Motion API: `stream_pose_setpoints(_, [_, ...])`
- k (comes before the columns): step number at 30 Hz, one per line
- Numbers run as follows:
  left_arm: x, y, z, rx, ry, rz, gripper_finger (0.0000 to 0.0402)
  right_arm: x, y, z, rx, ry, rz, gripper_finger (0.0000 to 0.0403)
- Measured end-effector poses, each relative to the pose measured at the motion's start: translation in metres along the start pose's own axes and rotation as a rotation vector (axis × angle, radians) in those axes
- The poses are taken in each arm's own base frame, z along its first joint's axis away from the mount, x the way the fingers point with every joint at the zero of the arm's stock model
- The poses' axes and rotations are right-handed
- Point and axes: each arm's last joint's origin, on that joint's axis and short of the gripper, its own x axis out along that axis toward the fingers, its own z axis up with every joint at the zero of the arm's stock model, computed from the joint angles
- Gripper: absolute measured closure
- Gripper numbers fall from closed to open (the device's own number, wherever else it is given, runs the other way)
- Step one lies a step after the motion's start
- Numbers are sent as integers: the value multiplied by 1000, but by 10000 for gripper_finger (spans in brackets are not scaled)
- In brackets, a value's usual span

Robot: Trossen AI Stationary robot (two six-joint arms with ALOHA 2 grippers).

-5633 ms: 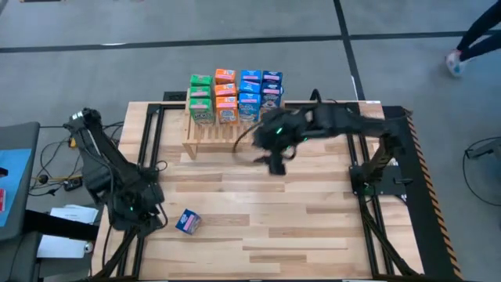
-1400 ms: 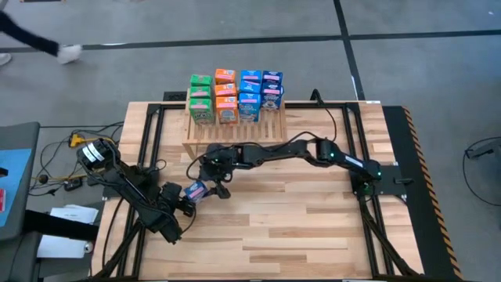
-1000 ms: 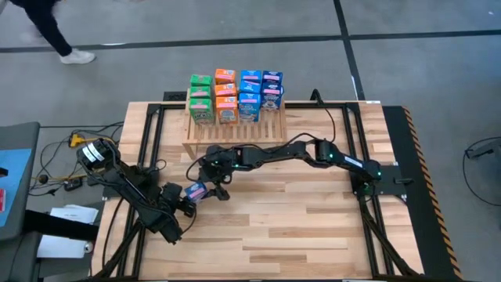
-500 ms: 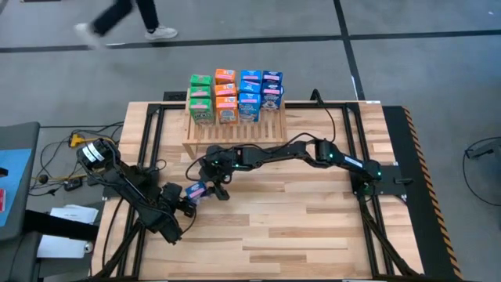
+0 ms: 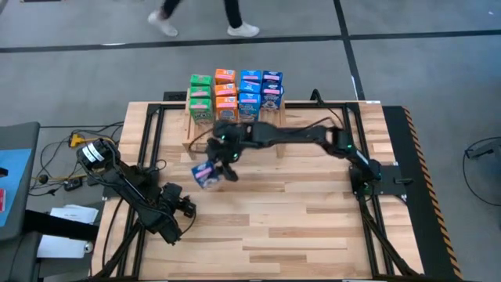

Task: Stack cereal on shelf
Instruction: Put the blue cereal box on the shelf aligned with the other blue cereal boxes

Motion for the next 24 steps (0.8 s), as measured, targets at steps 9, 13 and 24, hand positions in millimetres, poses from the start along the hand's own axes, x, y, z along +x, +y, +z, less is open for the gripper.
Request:
stream_pose_setpoints(9, [0, -1, 2, -10, -56, -37, 191, -138, 31, 57, -50, 42, -158, 216])
stream_pose_setpoints(13, [-1, -3, 2, -21, -68, -52, 191, -213, 48, 63, 24, 100, -288, 216])
stream_pose_setpoints(24, [-7, -12, 5, -46, -99, -96, 191, -354, 118, 32, 211, 155, -603, 217])
